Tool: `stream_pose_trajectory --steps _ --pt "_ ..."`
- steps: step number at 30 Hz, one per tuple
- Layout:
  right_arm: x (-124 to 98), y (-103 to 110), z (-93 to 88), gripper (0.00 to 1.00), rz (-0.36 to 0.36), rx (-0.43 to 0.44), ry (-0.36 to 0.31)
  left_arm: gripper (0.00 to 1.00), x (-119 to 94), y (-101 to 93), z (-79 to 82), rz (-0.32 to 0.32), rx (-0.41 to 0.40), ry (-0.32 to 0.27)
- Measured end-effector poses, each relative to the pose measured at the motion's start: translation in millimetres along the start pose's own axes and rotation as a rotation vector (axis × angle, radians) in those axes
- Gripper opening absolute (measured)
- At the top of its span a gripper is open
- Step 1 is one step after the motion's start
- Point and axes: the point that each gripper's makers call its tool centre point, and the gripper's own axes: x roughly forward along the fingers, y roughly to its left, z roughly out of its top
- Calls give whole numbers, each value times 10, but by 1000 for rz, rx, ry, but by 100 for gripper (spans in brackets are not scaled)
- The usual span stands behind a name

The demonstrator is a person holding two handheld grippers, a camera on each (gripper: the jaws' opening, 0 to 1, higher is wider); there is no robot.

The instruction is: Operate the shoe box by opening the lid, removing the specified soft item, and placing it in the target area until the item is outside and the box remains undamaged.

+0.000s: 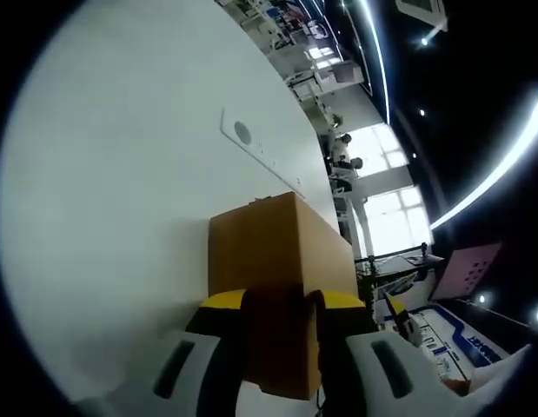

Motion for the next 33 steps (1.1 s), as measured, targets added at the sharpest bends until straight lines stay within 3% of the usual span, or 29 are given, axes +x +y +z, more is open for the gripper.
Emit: stream_pose_trajectory --steps 13,22,33 --pt "193 20 -86 74 -37 -16 47 30 -1 5 -6 -6 -6 2" --pt "264 3 -56 75 -64 -63 41 31 -4 15 -20 -6 -23 1" --pt "323 -29 -59 68 -81 -102 57 31 -5 22 -15 -9 -24 2"
